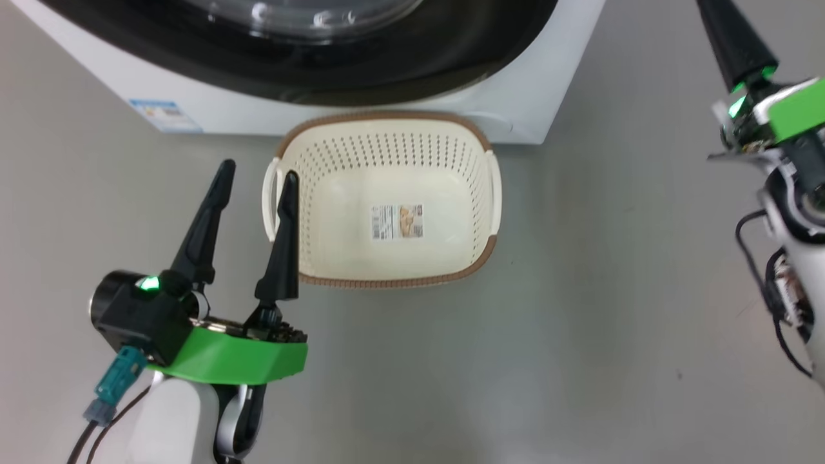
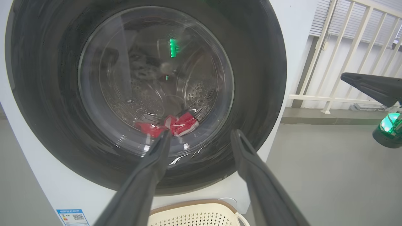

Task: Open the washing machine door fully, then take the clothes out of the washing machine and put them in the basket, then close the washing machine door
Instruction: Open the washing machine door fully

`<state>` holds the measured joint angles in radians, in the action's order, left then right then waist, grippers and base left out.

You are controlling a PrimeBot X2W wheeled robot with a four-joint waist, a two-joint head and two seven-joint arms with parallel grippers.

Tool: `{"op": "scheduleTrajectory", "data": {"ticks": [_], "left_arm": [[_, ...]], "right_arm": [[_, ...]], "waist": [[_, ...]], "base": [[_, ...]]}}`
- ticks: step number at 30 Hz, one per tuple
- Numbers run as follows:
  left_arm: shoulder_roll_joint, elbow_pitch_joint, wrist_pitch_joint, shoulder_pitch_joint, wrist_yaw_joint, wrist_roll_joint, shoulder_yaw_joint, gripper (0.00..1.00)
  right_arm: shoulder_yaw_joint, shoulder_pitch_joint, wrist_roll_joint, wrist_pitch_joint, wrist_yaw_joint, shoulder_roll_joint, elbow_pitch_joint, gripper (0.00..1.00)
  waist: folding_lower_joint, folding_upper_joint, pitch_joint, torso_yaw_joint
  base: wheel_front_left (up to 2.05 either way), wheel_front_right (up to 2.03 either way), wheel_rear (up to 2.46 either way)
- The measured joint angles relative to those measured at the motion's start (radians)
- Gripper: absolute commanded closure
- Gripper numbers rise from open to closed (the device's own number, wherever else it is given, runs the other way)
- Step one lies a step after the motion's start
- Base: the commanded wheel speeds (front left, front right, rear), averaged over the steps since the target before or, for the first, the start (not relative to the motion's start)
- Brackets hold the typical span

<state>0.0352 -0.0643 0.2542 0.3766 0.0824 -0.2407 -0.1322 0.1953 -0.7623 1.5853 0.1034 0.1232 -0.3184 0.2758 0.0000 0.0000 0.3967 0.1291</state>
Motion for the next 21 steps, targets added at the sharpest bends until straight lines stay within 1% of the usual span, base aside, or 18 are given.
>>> {"op": "scheduleTrajectory", "data": {"ticks": [5,8,14,15,16,21], "left_arm": [[0.000,0.016,0.000,0.014,-0.004,-0.001,-0.010,0.00],[-0.001,0.024,0.000,0.028,-0.006,-0.002,-0.022,0.00],[-0.001,0.032,0.000,0.040,-0.012,-0.002,-0.035,0.00],[-0.001,0.032,0.000,0.040,-0.012,-0.002,-0.035,0.00],[-0.001,0.035,0.000,0.045,-0.012,-0.002,-0.038,0.00],[-0.003,0.042,0.003,0.071,-0.013,-0.001,-0.051,0.00]], "right_arm": [[-0.039,-0.058,0.110,0.118,0.000,-0.002,-0.007,1.00],[-0.064,-0.096,0.157,0.183,0.000,-0.002,-0.007,1.00],[-0.094,-0.168,0.184,0.284,0.000,-0.013,0.001,1.00],[-0.094,-0.168,0.184,0.284,0.000,-0.013,0.001,1.00],[-0.096,-0.191,0.184,0.311,0.000,-0.018,0.010,1.00],[-0.106,-0.243,0.184,0.367,0.000,-0.020,0.038,1.00]], "waist": [[0.0000,0.0000,0.054,0.019],[0.0000,0.0000,0.084,0.030],[0.0000,0.0000,0.137,0.049],[0.0000,0.0000,0.137,0.049],[0.0000,0.0000,0.153,0.055],[0.0000,0.0000,0.190,0.068]], "base": [[0.00,0.00,0.00],[0.00,0.00,0.00],[0.00,0.00,0.00],[0.00,0.00,0.00],[0.00,0.00,0.00],[0.00,0.00,0.00]]}}
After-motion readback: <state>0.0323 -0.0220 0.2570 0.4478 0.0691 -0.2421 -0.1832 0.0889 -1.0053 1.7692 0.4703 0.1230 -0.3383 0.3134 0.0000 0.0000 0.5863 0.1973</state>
